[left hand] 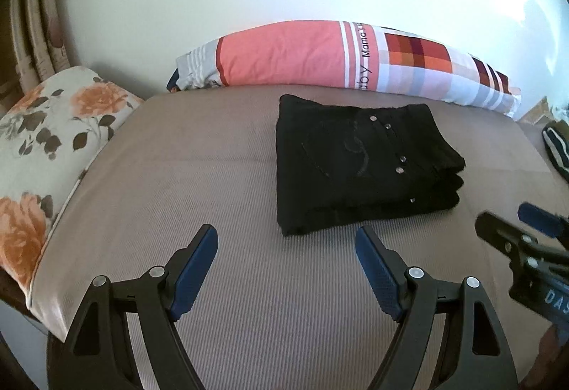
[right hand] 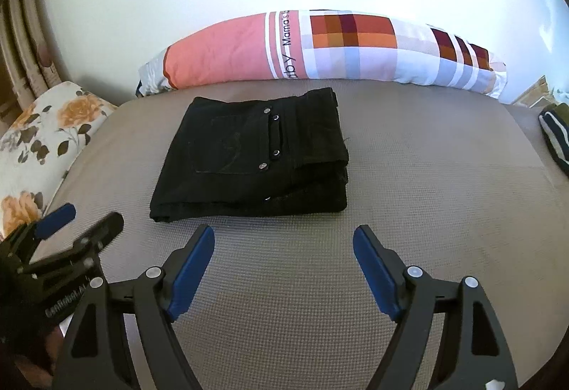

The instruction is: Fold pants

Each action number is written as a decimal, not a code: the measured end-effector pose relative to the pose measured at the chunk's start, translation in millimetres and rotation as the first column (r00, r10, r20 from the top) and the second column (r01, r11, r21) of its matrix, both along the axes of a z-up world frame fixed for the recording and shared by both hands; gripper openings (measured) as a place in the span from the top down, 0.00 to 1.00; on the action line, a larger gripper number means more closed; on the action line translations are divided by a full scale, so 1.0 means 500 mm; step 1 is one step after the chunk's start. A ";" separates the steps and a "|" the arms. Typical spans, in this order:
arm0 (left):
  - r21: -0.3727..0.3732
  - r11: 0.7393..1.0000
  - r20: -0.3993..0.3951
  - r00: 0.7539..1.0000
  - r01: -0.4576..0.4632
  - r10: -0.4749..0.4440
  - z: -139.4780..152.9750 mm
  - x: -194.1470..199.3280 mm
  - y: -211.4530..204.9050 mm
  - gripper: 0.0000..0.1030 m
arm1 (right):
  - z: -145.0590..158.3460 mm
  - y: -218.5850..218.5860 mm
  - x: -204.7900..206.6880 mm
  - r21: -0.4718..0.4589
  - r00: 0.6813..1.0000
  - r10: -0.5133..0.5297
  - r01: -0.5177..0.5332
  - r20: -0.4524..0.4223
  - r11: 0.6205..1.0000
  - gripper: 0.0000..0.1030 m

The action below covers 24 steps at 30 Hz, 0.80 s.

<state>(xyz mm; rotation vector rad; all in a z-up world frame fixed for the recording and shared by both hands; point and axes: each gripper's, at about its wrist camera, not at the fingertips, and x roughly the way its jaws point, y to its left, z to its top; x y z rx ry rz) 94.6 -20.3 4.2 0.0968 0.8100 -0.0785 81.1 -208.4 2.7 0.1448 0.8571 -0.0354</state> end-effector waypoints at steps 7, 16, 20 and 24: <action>0.010 1.000 -0.013 1.000 -0.007 0.007 -0.016 -0.022 -0.005 0.22 | -0.002 0.012 -0.012 -0.036 1.000 0.018 -0.017 0.025 0.999 0.22; 0.035 0.999 -0.023 1.000 -0.013 0.014 -0.030 -0.035 -0.005 0.22 | -0.006 0.021 -0.021 -0.045 0.998 0.044 -0.043 0.033 0.998 0.20; 0.042 0.999 -0.020 1.000 -0.019 0.020 -0.031 -0.038 -0.005 0.22 | -0.008 0.021 -0.022 -0.040 0.999 0.046 -0.045 0.029 0.998 0.19; 0.043 0.999 -0.019 1.000 -0.023 0.024 -0.031 -0.041 -0.006 0.22 | -0.017 0.024 -0.024 -0.041 0.999 0.050 -0.050 0.015 0.998 0.19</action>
